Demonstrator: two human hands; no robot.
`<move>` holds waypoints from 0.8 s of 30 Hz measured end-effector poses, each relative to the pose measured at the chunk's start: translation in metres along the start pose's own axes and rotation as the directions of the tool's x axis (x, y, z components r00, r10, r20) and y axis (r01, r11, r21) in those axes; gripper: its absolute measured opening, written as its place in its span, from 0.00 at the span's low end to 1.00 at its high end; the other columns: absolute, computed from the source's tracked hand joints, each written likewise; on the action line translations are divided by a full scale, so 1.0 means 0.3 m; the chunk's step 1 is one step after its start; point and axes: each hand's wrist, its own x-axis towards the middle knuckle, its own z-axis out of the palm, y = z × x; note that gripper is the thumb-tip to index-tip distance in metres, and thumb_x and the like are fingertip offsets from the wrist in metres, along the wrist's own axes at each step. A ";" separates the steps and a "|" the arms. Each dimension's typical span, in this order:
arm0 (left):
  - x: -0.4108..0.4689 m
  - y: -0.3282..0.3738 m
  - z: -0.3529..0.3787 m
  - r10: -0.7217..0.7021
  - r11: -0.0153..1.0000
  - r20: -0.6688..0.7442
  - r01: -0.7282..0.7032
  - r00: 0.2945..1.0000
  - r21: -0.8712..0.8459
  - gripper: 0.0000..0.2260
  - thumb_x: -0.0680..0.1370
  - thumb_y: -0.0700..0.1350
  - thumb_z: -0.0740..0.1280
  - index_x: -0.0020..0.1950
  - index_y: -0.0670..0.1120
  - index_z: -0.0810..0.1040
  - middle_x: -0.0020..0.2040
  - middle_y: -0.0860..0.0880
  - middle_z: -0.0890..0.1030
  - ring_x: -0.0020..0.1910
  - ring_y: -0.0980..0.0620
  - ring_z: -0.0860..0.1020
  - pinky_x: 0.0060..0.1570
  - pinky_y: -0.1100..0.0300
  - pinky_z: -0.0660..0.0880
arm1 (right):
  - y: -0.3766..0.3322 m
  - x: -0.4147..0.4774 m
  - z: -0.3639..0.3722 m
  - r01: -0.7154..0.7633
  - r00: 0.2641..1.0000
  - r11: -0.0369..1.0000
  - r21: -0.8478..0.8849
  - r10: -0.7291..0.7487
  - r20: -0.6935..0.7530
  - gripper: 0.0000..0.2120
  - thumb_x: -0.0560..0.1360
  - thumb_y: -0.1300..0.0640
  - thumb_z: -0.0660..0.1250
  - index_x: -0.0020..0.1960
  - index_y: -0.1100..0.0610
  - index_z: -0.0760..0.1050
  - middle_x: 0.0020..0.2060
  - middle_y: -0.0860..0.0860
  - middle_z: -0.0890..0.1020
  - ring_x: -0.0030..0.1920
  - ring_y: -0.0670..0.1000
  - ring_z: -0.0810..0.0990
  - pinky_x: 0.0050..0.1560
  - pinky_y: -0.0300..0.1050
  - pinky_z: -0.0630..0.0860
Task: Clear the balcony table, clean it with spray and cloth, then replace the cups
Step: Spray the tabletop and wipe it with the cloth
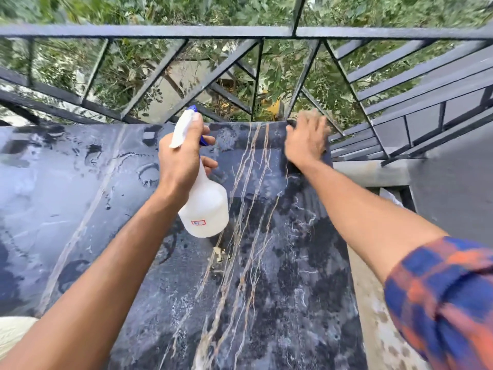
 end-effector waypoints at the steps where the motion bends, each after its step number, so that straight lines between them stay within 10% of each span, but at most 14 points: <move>1: -0.001 0.003 -0.002 0.008 1.000 -0.009 -0.008 1.000 0.007 0.18 0.83 0.56 0.63 0.54 0.42 0.81 0.50 0.43 0.85 0.24 0.50 0.78 0.26 0.60 0.74 | -0.077 -0.019 0.017 0.067 0.998 0.998 -0.006 -0.067 -0.002 0.23 0.82 0.46 0.62 0.72 0.56 0.67 0.76 0.59 0.65 0.76 0.63 0.61 0.77 0.60 0.56; 8: 0.023 -0.017 -0.029 0.061 0.995 -0.074 -0.054 0.995 0.086 0.18 0.81 0.58 0.65 0.53 0.44 0.82 0.46 0.47 0.86 0.25 0.49 0.81 0.30 0.55 0.76 | -0.245 -0.237 0.086 0.490 0.857 0.852 0.184 -0.509 0.074 0.25 0.80 0.48 0.64 0.75 0.52 0.65 0.77 0.54 0.66 0.77 0.57 0.63 0.79 0.59 0.58; 12: 0.018 -0.025 -0.040 0.071 0.979 -0.097 -0.050 0.993 0.199 0.13 0.81 0.54 0.67 0.48 0.45 0.83 0.43 0.48 0.86 0.22 0.54 0.78 0.25 0.61 0.73 | 0.019 -0.145 0.000 0.245 0.968 0.956 0.162 -0.233 -0.090 0.16 0.79 0.48 0.64 0.65 0.48 0.70 0.66 0.47 0.71 0.64 0.49 0.70 0.69 0.54 0.71; 17: 0.017 -0.017 -0.111 -0.059 0.979 -0.085 0.074 0.995 0.189 0.11 0.82 0.48 0.66 0.52 0.41 0.81 0.41 0.48 0.85 0.18 0.55 0.74 0.22 0.64 0.70 | -0.058 0.021 0.034 -0.125 0.991 0.992 0.008 0.125 -0.049 0.21 0.82 0.46 0.62 0.70 0.55 0.70 0.76 0.59 0.65 0.77 0.63 0.62 0.77 0.62 0.59; 20: 0.014 -0.011 -0.164 -0.101 0.984 -0.052 0.108 0.994 0.143 0.10 0.82 0.46 0.65 0.49 0.41 0.80 0.39 0.48 0.83 0.16 0.55 0.71 0.21 0.63 0.70 | -0.346 -0.028 0.101 0.132 0.991 0.989 -0.071 -0.132 0.003 0.20 0.78 0.45 0.67 0.63 0.58 0.76 0.62 0.59 0.75 0.62 0.60 0.74 0.64 0.58 0.74; 24: 0.030 -0.012 -0.221 -0.096 0.983 -0.068 0.105 0.993 0.152 0.11 0.81 0.47 0.66 0.43 0.43 0.80 0.40 0.43 0.84 0.16 0.52 0.71 0.23 0.62 0.70 | -0.599 -0.238 0.211 0.599 0.784 0.800 0.044 -0.596 0.171 0.27 0.78 0.48 0.63 0.74 0.59 0.67 0.75 0.60 0.67 0.75 0.63 0.64 0.76 0.60 0.59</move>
